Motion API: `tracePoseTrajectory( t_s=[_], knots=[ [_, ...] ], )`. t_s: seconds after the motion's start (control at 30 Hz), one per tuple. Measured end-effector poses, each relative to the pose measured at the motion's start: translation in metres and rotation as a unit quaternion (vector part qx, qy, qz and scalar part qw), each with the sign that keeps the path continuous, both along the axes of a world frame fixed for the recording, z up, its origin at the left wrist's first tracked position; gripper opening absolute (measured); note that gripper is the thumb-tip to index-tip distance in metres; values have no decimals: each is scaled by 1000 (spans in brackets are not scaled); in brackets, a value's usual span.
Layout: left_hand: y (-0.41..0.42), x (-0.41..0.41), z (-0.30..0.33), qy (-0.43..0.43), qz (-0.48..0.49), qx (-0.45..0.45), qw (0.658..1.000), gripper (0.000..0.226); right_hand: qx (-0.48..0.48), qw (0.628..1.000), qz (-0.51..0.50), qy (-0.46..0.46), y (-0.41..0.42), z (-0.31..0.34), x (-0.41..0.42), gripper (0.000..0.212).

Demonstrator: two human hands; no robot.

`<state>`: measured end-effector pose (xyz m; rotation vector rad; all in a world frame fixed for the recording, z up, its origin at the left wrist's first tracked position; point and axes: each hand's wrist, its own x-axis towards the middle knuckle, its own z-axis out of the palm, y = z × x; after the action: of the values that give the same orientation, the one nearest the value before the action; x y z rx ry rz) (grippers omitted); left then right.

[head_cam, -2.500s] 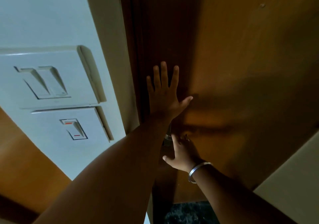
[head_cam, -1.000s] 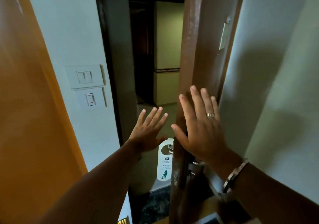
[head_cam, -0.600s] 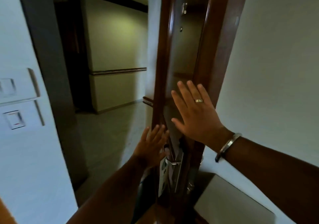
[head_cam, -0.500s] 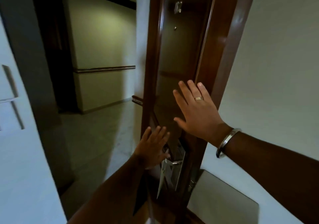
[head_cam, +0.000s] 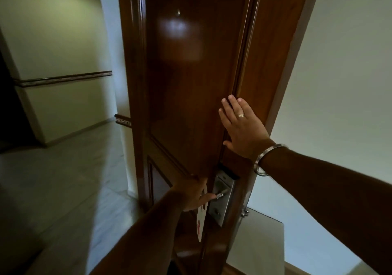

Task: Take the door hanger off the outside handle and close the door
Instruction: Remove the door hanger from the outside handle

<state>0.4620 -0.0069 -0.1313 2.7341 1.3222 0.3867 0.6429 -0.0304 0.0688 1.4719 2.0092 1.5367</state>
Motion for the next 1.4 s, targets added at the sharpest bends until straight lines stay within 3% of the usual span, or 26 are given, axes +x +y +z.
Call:
tracePoseTrajectory(
  t_s=[0.17, 0.5, 0.67, 0.83, 1.03, 1.2, 1.3, 1.4],
  knots=[
    [18, 40, -11, -57, 14, 37, 998, 51, 17, 1000, 2, -22, 18, -1, 33, 97],
    [21, 31, -25, -37, -10, 39, 998, 48, 46, 998, 26, -27, 21, -9, 26, 93],
    [17, 38, -25, -49, -17, 38, 998, 66, 41, 999, 12, -24, 18, -10, 28, 91],
    [18, 36, -32, -58, -32, 87, 994, 56, 41, 999, -1, -24, 20, -10, 25, 90],
    [26, 33, -33, -9, -45, 94, 994, 69, 42, 998, -10, -34, 21, -11, 23, 88],
    [35, 31, -19, -31, -112, 86, 990, 42, 59, 997, -10, -43, 21, -12, 22, 87],
    [43, 37, -3, -85, -163, -15, 983, 22, 61, 997, -11, -49, 22, -13, 21, 87],
    [52, 40, 11, -38, -228, -43, 972, 20, 59, 997, -12, -53, 23, -14, 23, 88]
  ],
)
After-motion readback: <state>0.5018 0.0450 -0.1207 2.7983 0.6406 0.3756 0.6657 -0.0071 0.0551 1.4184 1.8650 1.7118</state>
